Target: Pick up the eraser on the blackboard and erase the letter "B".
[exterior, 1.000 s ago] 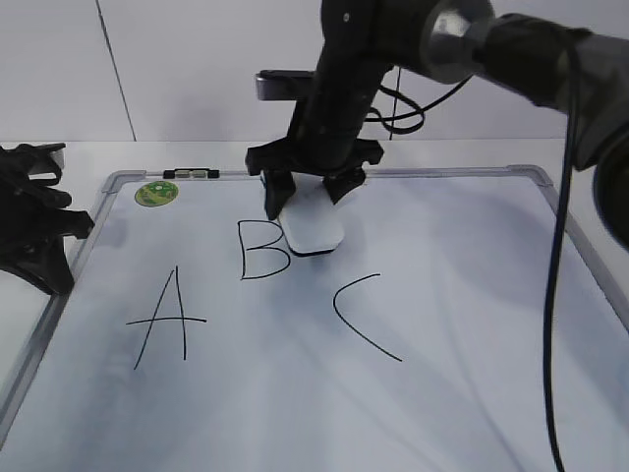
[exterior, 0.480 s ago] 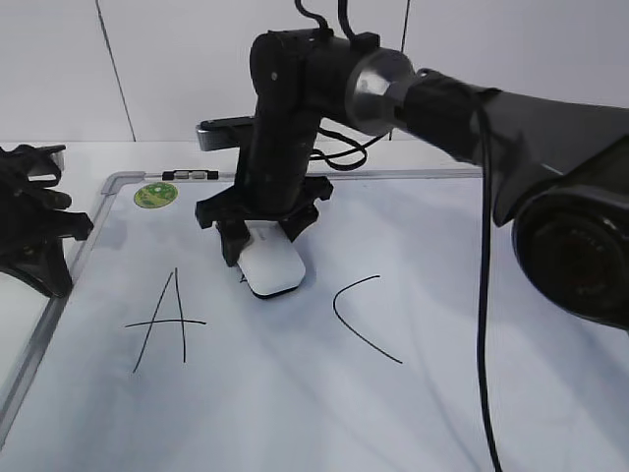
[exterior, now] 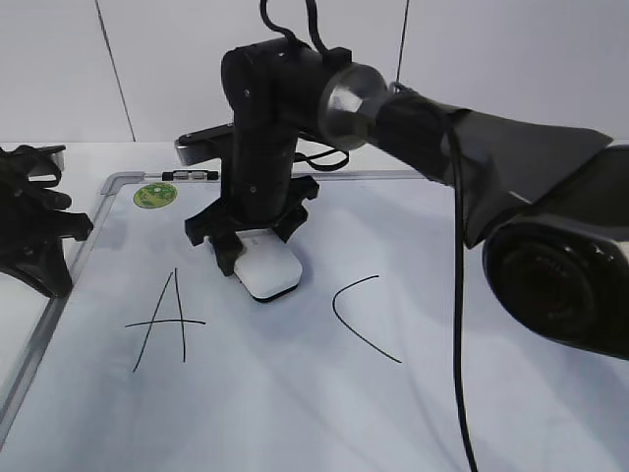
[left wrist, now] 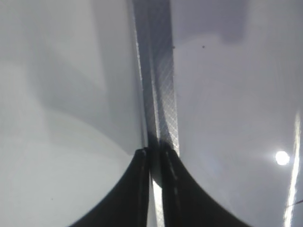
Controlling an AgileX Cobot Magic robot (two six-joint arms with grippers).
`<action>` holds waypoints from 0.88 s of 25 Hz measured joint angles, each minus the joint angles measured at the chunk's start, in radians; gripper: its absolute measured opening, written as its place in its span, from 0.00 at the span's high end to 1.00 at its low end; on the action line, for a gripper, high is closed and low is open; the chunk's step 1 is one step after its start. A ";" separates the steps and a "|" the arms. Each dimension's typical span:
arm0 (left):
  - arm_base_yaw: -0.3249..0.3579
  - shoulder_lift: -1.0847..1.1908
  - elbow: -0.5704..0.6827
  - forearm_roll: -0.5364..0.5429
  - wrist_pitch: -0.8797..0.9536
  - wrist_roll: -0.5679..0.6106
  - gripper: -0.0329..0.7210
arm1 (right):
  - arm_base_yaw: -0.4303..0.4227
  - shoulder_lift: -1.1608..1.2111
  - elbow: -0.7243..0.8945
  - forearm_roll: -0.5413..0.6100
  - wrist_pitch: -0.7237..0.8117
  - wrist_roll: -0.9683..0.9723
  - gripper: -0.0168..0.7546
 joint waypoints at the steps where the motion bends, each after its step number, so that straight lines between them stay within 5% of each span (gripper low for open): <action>1: 0.000 0.000 0.000 0.000 0.000 0.000 0.93 | 0.002 0.004 -0.008 -0.008 0.004 -0.008 0.27; 15: 0.000 0.000 0.000 0.000 0.000 0.000 0.93 | 0.011 0.014 -0.026 -0.100 0.003 0.011 0.27; 22: 0.000 0.000 0.000 -0.002 0.000 0.000 0.93 | -0.067 0.015 -0.029 -0.111 -0.035 0.029 0.27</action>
